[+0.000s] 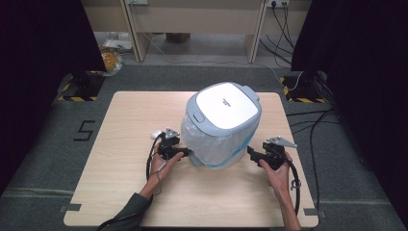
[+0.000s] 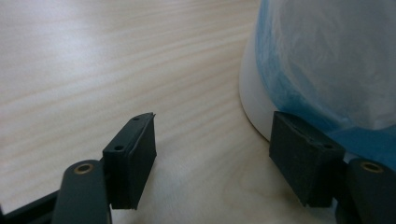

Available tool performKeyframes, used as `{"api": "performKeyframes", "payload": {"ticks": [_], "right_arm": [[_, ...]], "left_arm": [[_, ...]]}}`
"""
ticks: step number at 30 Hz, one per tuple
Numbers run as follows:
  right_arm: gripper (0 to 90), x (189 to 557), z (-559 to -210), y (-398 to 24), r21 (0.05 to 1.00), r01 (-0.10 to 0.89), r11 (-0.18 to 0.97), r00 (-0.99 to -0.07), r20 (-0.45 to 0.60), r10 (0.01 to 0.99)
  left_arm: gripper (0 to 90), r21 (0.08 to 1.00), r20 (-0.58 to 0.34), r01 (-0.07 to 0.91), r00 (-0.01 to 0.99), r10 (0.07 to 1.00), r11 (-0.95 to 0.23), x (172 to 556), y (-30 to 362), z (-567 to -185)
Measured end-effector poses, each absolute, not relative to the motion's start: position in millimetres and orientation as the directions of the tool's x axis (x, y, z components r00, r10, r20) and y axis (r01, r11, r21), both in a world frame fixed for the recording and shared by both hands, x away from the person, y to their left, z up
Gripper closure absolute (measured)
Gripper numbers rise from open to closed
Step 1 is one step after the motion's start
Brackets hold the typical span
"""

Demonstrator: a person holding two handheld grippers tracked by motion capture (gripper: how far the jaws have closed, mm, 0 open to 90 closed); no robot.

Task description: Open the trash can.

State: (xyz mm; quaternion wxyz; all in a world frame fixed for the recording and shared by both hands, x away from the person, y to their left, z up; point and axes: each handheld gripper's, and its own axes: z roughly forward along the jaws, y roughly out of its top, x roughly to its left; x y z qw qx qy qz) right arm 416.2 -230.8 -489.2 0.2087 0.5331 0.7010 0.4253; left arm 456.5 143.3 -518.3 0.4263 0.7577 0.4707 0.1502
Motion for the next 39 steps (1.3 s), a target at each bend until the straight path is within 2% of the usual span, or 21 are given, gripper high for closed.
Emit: {"api": "performKeyframes", "payload": {"ticks": [3,6,9,16,17,21,26,29,34,37,39], "right_arm": [[22.3,403.2,-490.7,-224.2,0.811,0.580,0.074,-0.373,0.184,0.909],[22.3,403.8,-489.2,-220.8,0.820,0.563,0.103,-0.369,0.138,0.919],[24.0,411.6,-490.0,-219.3,0.820,0.566,0.083,-0.359,0.155,0.920],[26.8,440.4,-487.5,-212.0,0.822,0.558,0.117,-0.382,0.128,0.915],[27.0,444.5,-487.9,-211.8,0.825,0.555,0.107,-0.385,0.141,0.912],[26.4,455.6,-496.4,-215.1,0.810,0.586,-0.018,-0.388,0.300,0.872],[24.6,451.8,-490.8,-210.0,0.818,0.573,0.039,-0.371,0.217,0.903],[23.9,432.4,-481.6,-208.6,0.819,0.571,0.059,-0.347,0.175,0.922],[22.6,409.1,-479.8,-212.6,0.839,0.541,0.052,-0.392,0.198,0.898],[23.0,410.0,-478.5,-203.7,0.848,0.527,0.052,-0.432,0.215,0.876],[23.5,414.3,-477.9,-199.7,0.856,0.512,0.075,-0.427,0.178,0.887]], "left_arm": [[29.8,0.793,-0.159,0.574,0.520,0.839,-0.206,447.5,143.2,-520.1],[30.2,0.796,-0.151,0.568,0.521,0.840,-0.209,442.4,143.6,-520.2],[30.1,0.796,-0.141,0.563,0.529,0.837,-0.221,436.8,144.6,-519.8],[30.1,0.804,-0.145,0.554,0.536,0.832,-0.217,425.3,144.7,-520.0],[30.2,0.802,-0.146,0.554,0.543,0.827,-0.222,421.0,144.0,-520.0],[30.1,0.803,-0.137,0.548,0.553,0.822,-0.235,414.9,141.2,-519.6],[29.3,0.803,-0.135,0.545,0.563,0.815,-0.243,410.1,140.3,-519.6],[28.8,0.802,-0.133,0.543,0.569,0.811,-0.249,406.9,140.1,-519.4],[28.5,0.806,-0.135,0.538,0.574,0.808,-0.247,404.1,138.3,-519.8],[28.5,0.807,-0.122,0.532,0.575,0.809,-0.256,401.9,136.6,-519.2],[28.8,0.805,-0.130,0.535,0.580,0.804,-0.256,400.7,135.5,-518.8]]}}
